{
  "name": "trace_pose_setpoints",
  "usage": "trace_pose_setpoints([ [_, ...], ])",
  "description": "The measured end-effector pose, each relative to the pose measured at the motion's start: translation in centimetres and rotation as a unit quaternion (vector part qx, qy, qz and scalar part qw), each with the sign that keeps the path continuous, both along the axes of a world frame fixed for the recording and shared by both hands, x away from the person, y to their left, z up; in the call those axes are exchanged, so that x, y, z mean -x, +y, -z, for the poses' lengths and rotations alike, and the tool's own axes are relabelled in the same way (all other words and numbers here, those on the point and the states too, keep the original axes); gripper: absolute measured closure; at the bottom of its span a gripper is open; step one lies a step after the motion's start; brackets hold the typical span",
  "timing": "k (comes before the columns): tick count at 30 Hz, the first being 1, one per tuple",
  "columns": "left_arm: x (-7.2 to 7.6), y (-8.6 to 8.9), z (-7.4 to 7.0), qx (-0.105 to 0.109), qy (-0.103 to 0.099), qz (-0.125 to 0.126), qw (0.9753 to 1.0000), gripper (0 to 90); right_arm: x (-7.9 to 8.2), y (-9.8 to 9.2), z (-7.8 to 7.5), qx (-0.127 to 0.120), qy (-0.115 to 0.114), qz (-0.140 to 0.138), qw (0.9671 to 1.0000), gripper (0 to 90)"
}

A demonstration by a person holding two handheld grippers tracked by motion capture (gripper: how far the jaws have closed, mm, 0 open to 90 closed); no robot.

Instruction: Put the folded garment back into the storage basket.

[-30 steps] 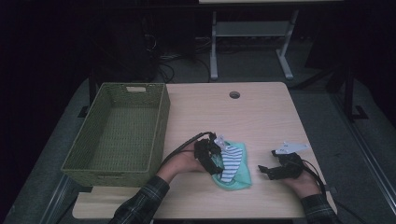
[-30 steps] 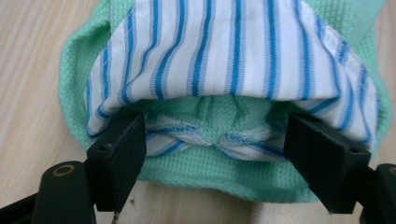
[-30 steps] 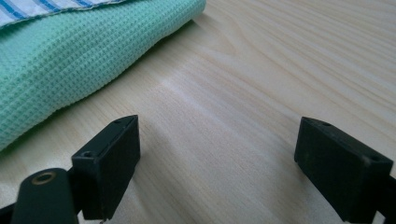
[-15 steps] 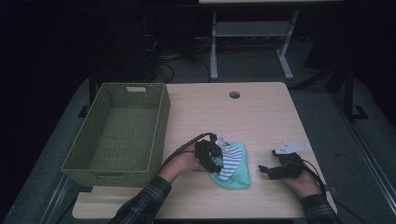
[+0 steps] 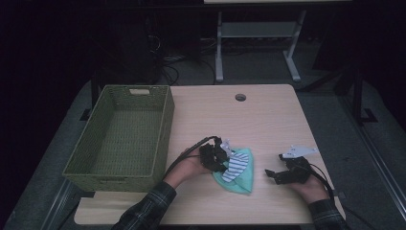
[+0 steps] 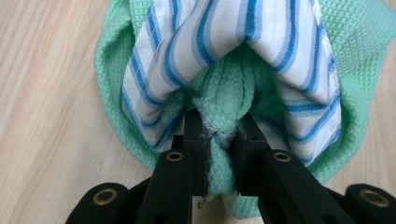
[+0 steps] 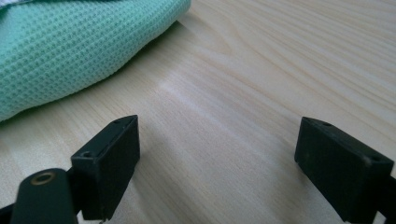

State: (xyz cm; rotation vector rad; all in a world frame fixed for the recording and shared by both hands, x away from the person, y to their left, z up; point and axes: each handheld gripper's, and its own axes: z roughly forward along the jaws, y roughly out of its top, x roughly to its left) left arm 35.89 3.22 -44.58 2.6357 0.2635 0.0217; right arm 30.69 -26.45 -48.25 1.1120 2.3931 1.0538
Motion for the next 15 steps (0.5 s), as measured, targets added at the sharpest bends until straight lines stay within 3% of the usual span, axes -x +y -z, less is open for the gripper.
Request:
trace_pose_setpoints([
  [3, 0.0, 0.2, -0.1, 0.003, 0.000, 0.000, 1.0000, 77.9, 0.0, 0.0, 0.0, 0.000, 0.000, 0.001, 1.0000, 13.5],
  [15, 0.3, 1.1, -2.2, 0.050, -0.001, -0.014, 0.9986, 78.0, 0.0, 0.0, 0.0, 0.000, 0.000, 0.003, 1.0000, 13.5],
])
